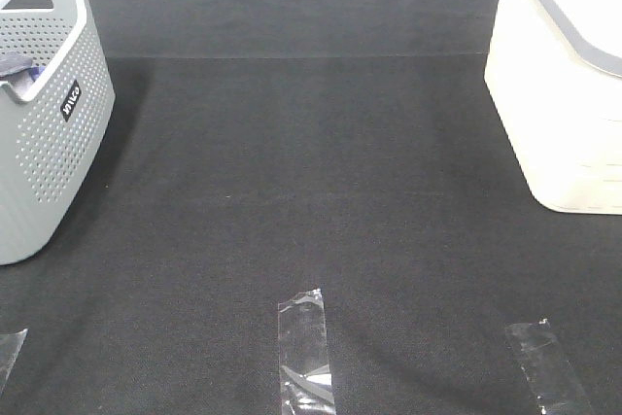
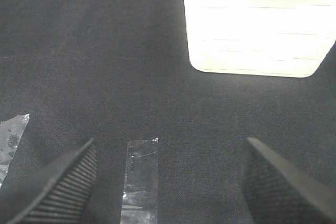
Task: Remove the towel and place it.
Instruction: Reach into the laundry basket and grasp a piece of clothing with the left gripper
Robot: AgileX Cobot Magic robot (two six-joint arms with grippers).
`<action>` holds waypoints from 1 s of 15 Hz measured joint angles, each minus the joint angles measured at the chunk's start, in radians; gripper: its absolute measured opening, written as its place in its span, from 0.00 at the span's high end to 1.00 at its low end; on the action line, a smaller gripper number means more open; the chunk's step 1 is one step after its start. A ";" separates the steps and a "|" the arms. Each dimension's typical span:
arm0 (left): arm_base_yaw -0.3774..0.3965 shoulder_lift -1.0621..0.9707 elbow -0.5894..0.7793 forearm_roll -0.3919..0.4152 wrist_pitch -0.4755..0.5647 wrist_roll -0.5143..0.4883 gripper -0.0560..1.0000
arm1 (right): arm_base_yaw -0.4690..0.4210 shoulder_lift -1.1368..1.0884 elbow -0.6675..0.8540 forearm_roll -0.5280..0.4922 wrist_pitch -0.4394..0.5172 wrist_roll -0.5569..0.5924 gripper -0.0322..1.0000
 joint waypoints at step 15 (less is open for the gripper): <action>0.000 0.000 0.000 0.000 0.000 0.000 0.46 | 0.000 0.000 0.000 0.000 0.000 0.000 0.28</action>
